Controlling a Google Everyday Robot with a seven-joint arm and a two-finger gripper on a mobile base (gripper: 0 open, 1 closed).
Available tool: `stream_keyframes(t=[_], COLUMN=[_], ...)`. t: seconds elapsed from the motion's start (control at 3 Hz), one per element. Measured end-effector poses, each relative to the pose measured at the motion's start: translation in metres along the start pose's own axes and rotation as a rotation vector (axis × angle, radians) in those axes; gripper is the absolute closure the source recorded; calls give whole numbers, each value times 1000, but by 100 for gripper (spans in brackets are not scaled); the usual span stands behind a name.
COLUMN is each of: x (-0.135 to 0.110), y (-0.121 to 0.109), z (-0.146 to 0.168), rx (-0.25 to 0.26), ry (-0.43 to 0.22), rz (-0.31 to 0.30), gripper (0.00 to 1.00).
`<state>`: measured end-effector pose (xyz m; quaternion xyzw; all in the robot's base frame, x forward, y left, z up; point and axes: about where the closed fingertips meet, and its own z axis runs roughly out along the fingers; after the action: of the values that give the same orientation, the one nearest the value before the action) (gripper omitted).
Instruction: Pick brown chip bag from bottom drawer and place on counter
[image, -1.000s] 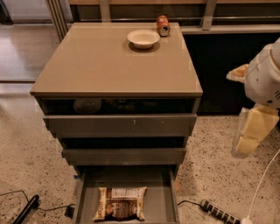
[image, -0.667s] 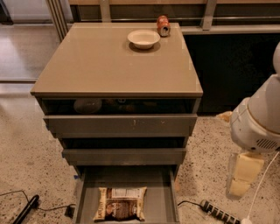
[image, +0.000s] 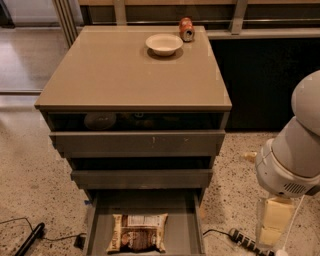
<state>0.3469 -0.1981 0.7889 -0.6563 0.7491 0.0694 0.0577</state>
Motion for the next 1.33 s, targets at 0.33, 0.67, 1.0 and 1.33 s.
stream_keyframes(t=[0.33,0.67,1.0,1.33], x=[-2,-24,-53,-53], y=[-16,-30,-56,-56], z=[0,8,17,17], rx=[51,151,239,239], ry=[-69,-75,-61,-61], rz=[11,-21,-42,-42], gripper=[0,0,0,0])
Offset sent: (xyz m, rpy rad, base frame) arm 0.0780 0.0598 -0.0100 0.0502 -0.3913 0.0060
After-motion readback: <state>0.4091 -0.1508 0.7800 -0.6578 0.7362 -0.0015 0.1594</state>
